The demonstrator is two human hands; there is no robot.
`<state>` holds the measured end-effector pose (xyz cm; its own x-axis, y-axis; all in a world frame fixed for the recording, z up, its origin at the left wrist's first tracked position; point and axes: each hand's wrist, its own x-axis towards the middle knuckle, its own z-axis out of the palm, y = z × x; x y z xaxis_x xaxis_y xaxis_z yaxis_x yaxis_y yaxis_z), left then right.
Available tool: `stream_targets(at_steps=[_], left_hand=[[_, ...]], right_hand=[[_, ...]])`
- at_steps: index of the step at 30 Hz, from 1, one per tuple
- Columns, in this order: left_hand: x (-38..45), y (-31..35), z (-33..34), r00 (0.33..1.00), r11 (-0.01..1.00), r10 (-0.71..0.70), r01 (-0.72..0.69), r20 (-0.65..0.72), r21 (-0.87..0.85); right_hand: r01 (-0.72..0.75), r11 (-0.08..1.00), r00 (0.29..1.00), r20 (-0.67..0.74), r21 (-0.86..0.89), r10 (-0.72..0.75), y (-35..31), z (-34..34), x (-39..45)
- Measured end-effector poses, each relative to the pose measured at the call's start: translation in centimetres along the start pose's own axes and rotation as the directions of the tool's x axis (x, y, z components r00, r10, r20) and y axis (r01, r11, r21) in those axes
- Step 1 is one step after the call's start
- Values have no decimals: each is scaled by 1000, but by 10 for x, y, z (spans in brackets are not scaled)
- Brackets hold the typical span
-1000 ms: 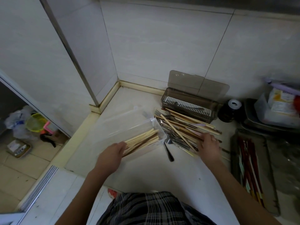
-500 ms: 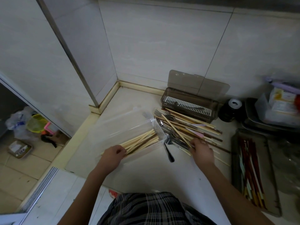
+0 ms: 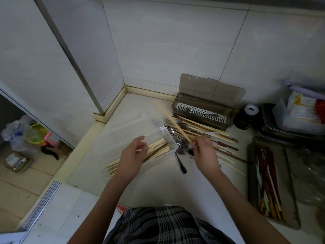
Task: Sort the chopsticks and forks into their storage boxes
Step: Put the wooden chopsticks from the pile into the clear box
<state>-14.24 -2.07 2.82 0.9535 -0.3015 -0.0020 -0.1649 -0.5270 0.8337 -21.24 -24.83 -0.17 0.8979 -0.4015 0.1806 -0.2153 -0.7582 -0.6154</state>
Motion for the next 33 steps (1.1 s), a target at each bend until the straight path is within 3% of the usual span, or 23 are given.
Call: stream_targets(at_steps=[3,5,8,12,14,16,17,20,22,30,33], left_hand=[[8,28,14,993,972,-54,75,101,-224],[13,37,23,984,890,-92,149,151,-431],[17,41,27,989,850,-101,140,105,-509],[20,38,10,999,919,-7,-10,-42,-395],[24,29,-7,984,983,122,-138,-128,-121],[27,15,-21,953,927,294,-266,-71,266],[27,7,-25,947,879,319,-289,-19,378],[19,-12,-20,976,831,197,-214,89,514],[13,-23,-13,980,795,95,-180,173,580],[19,-39,-11,946,883,-207,70,251,465],[22,-45,-11,922,889,-259,110,289,445]], right_hand=[[173,984,983,60,50,-176,-27,10,-1],[225,970,965,115,89,-234,-36,17,-3],[227,963,960,136,143,-247,-37,19,-5],[128,984,990,43,122,-134,-21,10,-5],[32,999,999,-13,43,-32,-1,4,-4],[-87,991,996,-25,-103,85,26,-2,-6],[-142,972,990,-21,-187,140,39,-4,-9],[-286,880,950,6,-379,311,68,-7,-22],[-341,848,917,53,-406,395,77,-10,-30],[-372,847,897,89,-380,434,81,-13,-27],[-400,822,876,95,-405,473,78,-13,-22]])
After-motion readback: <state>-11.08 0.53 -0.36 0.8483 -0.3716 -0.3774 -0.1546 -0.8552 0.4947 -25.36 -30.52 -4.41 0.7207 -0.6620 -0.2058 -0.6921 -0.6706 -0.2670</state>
